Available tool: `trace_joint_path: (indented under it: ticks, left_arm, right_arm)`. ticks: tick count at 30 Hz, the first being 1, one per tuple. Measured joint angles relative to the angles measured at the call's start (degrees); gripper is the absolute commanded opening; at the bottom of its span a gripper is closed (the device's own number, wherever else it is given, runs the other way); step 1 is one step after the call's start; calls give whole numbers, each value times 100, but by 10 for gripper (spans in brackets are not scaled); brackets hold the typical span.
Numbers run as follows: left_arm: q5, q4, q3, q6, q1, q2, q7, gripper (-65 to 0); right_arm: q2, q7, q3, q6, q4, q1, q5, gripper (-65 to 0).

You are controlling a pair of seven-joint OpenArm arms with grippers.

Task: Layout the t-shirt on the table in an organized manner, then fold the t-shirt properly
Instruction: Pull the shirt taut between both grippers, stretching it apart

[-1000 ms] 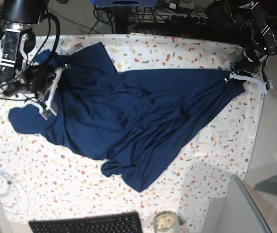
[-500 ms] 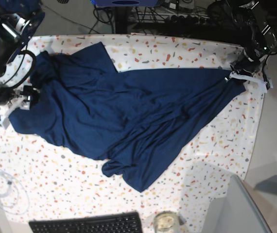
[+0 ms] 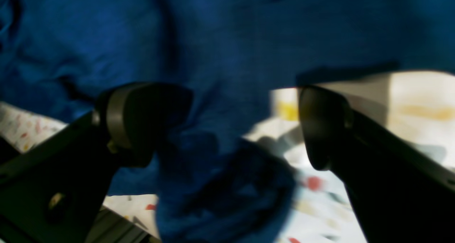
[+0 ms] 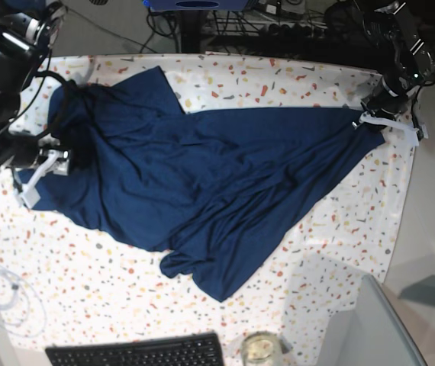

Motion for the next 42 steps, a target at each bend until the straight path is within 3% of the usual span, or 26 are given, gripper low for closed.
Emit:
trace_joint_path:
  ticks: [7, 9, 14, 20, 27, 34, 39, 42]
  left_arm:
    - [2, 0, 0, 0, -2, 0, 0, -650]
    - [2, 0, 0, 0, -2, -15, 0, -650]
    - [9, 0, 2, 0, 0, -13, 0, -650]
    - [15, 0, 0, 0, 2, -13, -2, -650]
    - [11, 87, 4, 0, 96, 0, 7, -650]
    - [-2, 1152, 7, -4, 437, 2, 33, -650]
    - [96, 1412, 857, 46, 437, -94, 44, -650]
    - [63, 1386, 1403, -2, 109, -98, 107, -650]
  right_arm:
    - [-114, 9, -181, 2, 234, -151, -61, -89]
    - [-114, -11, -184, 2, 236, -136, -120, -153]
    - [-173, -116, -208, 7, 195, -155, -131, -410]
    - [-184, -223, -214, 22, 175, -179, -168, -641]
    - [-216, -411, -232, 2, 1589, -699, -175, -645]
    - [-216, -990, -225, 15, 3556, -1274, -160, -647]
    - [-179, -1097, -243, 26, 3875, -1106, -269, -647]
    - [79, -1064, -479, 26, 3620, -516, -494, -647]
